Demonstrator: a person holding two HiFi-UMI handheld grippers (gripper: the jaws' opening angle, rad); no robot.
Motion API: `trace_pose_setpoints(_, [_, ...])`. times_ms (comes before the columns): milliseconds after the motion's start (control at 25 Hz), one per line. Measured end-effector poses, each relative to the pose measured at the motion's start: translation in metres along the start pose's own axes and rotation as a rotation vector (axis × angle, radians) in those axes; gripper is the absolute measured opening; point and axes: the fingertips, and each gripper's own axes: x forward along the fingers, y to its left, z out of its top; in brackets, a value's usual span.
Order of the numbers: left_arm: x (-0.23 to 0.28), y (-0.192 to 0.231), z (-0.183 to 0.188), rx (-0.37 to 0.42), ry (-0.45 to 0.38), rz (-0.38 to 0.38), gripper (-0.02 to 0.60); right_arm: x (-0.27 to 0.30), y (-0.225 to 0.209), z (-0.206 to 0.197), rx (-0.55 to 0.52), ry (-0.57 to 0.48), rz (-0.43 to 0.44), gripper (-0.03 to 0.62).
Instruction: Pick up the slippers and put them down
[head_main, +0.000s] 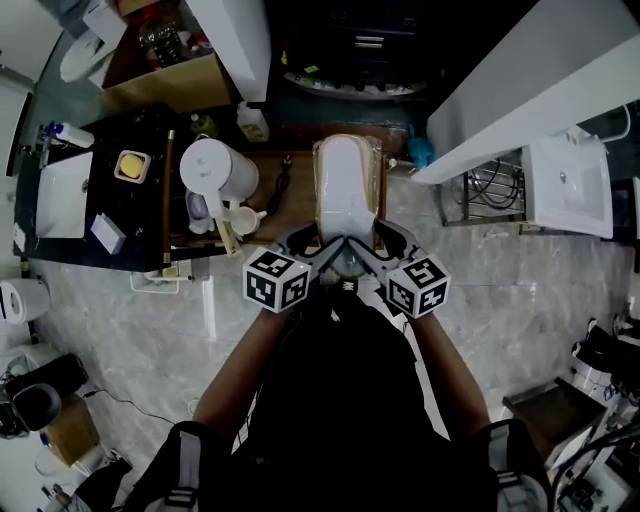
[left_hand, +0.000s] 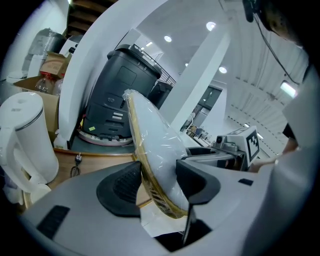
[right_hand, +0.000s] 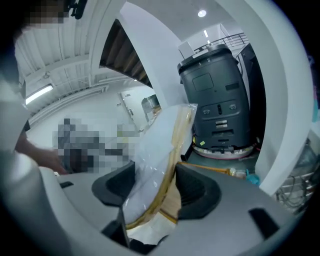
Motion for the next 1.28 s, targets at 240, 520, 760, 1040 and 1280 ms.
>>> trace_pose_setpoints(240, [-0.015,-0.015,0.013,0.076,-0.012,-0.029,0.224,-0.018,0.016,0.014,-0.029,-0.086,-0.021,0.25])
trace_pose_setpoints(520, [-0.035,-0.023,0.023,0.114,-0.047,-0.004,0.224,-0.024,0.033,0.023,-0.014,-0.136,0.01,0.244])
trace_pose_setpoints(760, [-0.049,-0.021,0.029,0.131,-0.085,0.048,0.223,-0.018,0.043,0.027,-0.023,-0.152,0.039,0.244])
trace_pose_setpoints(1040, [-0.061,-0.01,0.036,0.123,-0.115,0.063,0.222,-0.006,0.052,0.036,-0.051,-0.162,0.058,0.244])
trace_pose_setpoints(1280, [-0.07,0.0,0.034,0.108,-0.126,0.062,0.219,0.003,0.062,0.037,-0.057,-0.166,0.046,0.244])
